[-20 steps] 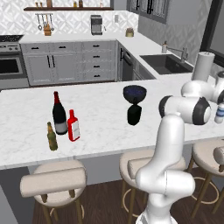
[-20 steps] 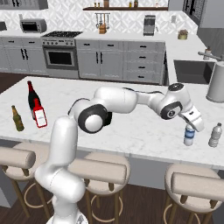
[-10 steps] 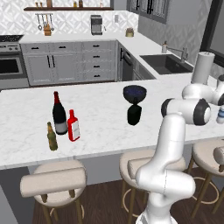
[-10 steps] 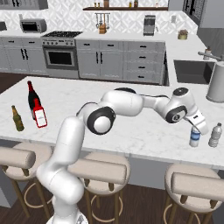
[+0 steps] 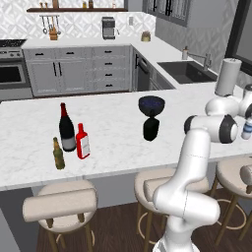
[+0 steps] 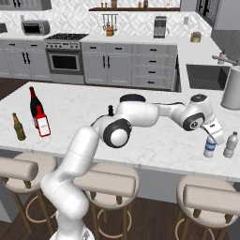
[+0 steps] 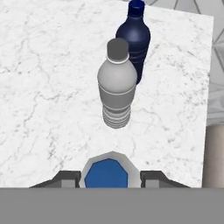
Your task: Move the plastic bottles in the middle to the plastics group, and the glass bottles in the middle to the glass group.
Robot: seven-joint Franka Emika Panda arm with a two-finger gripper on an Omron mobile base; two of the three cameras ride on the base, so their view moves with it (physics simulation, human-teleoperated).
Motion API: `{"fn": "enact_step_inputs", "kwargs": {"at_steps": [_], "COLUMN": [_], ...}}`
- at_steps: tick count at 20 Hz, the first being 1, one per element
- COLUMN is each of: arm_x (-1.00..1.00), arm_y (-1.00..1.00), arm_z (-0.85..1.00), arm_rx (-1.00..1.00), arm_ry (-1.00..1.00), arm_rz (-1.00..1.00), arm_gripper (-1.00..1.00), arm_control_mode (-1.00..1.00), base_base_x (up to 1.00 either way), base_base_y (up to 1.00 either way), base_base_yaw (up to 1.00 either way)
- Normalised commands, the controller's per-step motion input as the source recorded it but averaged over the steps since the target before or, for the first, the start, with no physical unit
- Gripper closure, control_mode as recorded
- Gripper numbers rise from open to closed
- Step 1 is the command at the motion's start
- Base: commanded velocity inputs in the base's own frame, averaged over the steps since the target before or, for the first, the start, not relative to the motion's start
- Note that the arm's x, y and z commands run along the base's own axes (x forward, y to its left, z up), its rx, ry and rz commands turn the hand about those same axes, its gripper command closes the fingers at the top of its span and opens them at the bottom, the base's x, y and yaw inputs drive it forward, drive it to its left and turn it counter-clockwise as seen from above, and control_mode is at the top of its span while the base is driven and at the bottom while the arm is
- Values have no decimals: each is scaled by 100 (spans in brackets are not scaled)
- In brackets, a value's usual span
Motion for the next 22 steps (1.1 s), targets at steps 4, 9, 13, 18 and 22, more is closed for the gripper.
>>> {"fn": "enact_step_inputs", "kwargs": {"at_steps": [4, 9, 13, 18, 22], "arm_x": [4, 0, 0, 0, 0], "arm_y": [0, 0, 0, 0, 0], "arm_z": [-34, -8, -1, 0, 9], "arm_rx": [2, 0, 0, 0, -2], "arm_ry": [0, 1, 0, 0, 0], "arm_rz": [-3, -2, 0, 0, 0], "arm_gripper": [100, 100, 100, -100, -100], "arm_control_mode": [-100, -100, -100, -100, -100], "base_base_x": [0, 0, 0, 0, 0], "base_base_y": [0, 0, 0, 0, 0], "base_base_yaw": [0, 0, 0, 0, 0]}}
